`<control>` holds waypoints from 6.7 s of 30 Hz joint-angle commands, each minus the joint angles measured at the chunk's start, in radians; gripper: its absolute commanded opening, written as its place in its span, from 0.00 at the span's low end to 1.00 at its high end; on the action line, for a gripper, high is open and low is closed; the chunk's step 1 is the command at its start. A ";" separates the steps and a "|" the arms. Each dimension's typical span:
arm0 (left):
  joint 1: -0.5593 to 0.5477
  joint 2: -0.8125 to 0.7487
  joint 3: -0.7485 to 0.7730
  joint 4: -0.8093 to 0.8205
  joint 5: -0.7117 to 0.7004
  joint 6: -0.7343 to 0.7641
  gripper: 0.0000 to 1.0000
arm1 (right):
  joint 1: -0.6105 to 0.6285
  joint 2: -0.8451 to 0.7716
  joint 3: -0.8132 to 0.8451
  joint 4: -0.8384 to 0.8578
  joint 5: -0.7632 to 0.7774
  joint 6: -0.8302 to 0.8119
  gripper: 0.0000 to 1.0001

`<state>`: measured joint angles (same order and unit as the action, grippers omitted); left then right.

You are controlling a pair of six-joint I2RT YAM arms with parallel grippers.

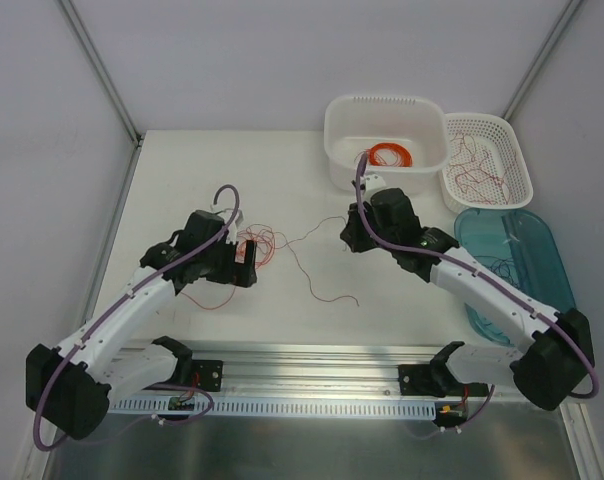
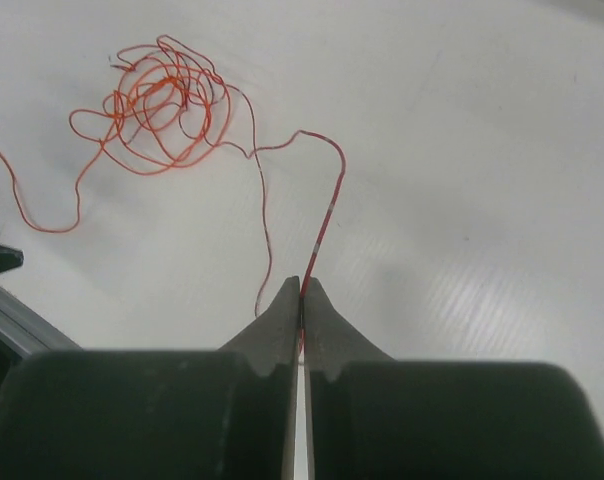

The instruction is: Untangle the cables

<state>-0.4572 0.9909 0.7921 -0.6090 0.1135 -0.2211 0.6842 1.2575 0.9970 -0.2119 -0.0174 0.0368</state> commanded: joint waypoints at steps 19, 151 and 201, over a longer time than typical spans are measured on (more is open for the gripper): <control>0.011 0.729 0.386 0.140 -0.279 -0.089 0.61 | 0.000 -0.204 -0.113 -0.141 0.042 0.043 0.01; 0.641 0.623 0.473 -0.001 -0.337 -0.166 0.00 | -0.584 -0.458 0.710 -0.601 -0.016 -0.247 0.01; 0.408 0.265 0.200 0.018 0.064 -0.136 0.00 | 0.305 0.575 0.311 -0.198 -0.365 -0.443 0.65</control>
<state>-0.0452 1.2903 0.9974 -0.5884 0.1577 -0.3523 0.9699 1.8023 1.2491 -0.4374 -0.3611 -0.3511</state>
